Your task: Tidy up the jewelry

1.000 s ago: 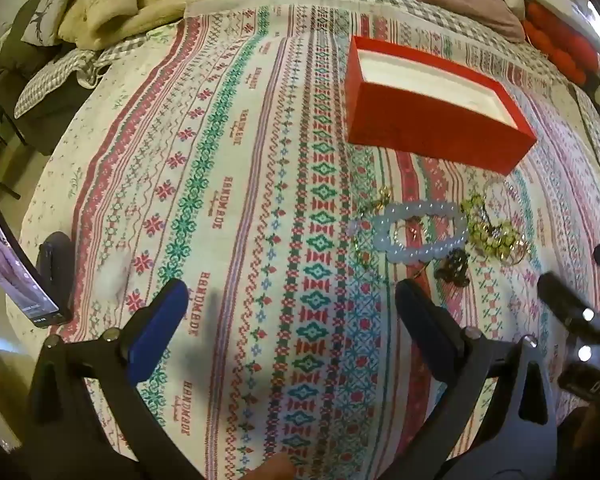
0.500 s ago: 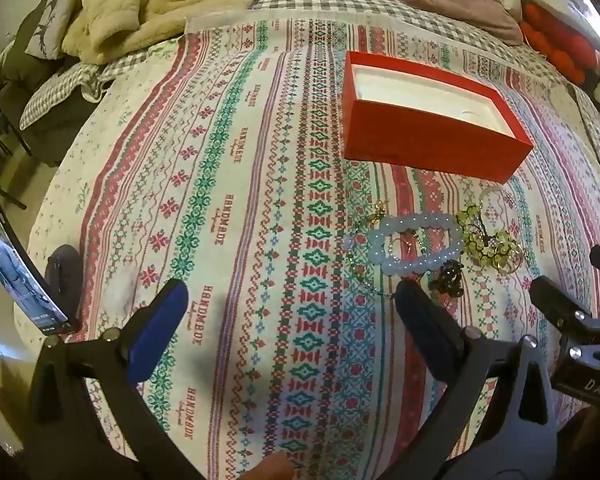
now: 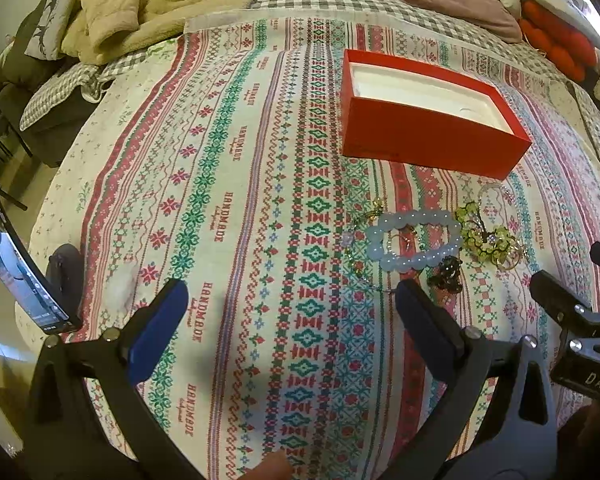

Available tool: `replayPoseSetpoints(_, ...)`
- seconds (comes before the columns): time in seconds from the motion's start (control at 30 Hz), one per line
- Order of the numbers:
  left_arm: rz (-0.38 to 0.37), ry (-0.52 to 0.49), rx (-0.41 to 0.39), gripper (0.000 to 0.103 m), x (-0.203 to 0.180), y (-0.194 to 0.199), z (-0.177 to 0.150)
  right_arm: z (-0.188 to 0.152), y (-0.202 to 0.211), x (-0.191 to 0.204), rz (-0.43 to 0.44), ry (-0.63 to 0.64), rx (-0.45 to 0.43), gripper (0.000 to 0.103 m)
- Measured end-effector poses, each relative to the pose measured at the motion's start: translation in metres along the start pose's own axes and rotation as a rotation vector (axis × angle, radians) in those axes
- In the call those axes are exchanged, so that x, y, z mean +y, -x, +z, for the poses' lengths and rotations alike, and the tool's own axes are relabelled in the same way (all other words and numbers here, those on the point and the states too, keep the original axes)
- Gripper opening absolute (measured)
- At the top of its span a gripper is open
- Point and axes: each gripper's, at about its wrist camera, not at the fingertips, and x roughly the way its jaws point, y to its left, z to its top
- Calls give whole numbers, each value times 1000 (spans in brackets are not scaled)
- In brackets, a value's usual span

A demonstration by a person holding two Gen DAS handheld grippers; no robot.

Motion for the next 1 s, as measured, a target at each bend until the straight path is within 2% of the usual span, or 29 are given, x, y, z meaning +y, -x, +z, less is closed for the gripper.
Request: replayPoseSetpoints(1.0,-9,-9,-4,103,0,1,-4,-1,-6,-1,13,-21,38,103)
